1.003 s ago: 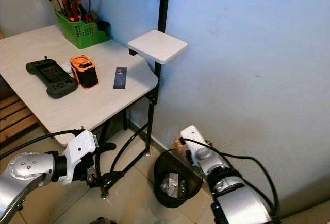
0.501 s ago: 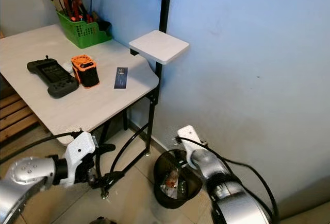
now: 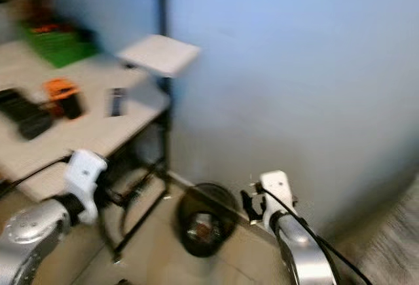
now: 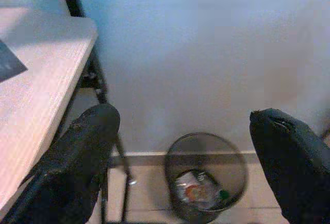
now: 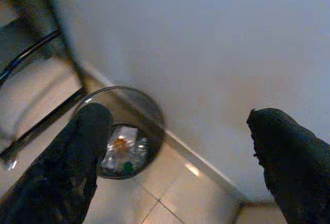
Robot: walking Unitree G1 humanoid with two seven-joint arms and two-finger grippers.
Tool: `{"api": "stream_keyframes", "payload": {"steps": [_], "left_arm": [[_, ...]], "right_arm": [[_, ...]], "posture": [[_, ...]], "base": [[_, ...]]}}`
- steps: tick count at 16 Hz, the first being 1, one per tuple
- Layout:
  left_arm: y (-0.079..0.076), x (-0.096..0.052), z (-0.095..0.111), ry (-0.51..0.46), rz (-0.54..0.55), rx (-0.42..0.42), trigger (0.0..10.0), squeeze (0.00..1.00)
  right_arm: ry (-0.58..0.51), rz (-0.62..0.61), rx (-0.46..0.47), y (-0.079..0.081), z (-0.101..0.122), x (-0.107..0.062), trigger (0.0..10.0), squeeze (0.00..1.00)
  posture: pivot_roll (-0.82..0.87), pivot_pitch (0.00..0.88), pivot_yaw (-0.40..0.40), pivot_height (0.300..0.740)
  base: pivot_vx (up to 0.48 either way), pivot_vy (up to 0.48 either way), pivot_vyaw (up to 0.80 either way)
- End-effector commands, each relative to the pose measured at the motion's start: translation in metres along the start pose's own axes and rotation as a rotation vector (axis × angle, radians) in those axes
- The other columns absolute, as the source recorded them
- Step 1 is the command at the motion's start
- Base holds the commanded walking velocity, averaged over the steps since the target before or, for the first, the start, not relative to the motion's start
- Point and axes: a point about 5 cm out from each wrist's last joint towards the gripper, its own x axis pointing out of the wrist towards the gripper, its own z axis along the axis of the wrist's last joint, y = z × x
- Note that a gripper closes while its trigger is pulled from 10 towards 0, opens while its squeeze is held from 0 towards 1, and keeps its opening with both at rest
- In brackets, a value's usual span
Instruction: Clean up the room
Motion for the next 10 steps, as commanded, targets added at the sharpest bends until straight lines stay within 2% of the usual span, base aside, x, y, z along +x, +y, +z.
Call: {"api": "stream_keyframes", "payload": {"steps": [1,4,7,9,10], "left_arm": [[0.005,-0.007,-0.002,0.032,0.126,-0.003,10.0,0.0],[0.001,-0.011,-0.002,0.028,0.203,-0.027,10.0,0.0],[-0.003,-0.012,0.001,0.013,0.259,-0.045,10.0,0.0],[-0.003,-0.017,-0.002,0.034,0.272,-0.053,10.0,0.0],[0.003,-0.015,-0.001,0.04,0.295,-0.017,10.0,0.0]], "right_arm": [[-0.018,-0.056,0.087,-0.001,0.007,-0.009,10.0,1.0],[-0.032,-0.118,0.164,-0.002,0.016,-0.019,10.0,1.0],[-0.126,-0.181,0.23,-0.011,0.036,-0.032,10.0,1.0],[-0.154,-0.152,0.251,-0.01,0.04,-0.039,10.0,1.0],[-0.141,-0.143,0.24,-0.008,0.038,-0.039,10.0,1.0]], "posture": [[-0.08,0.0,-0.03,0.74],[-0.05,0.0,-0.056,0.74],[-0.06,0.0,-0.046,0.74],[-0.04,0.0,-0.054,0.74],[-0.04,0.0,-0.057,0.74]], "base": [[0.0,0.0,-0.78],[0.0,0.0,-0.78],[0.0,0.0,-0.78],[0.0,0.0,-0.78],[0.0,0.0,-0.78]]}}
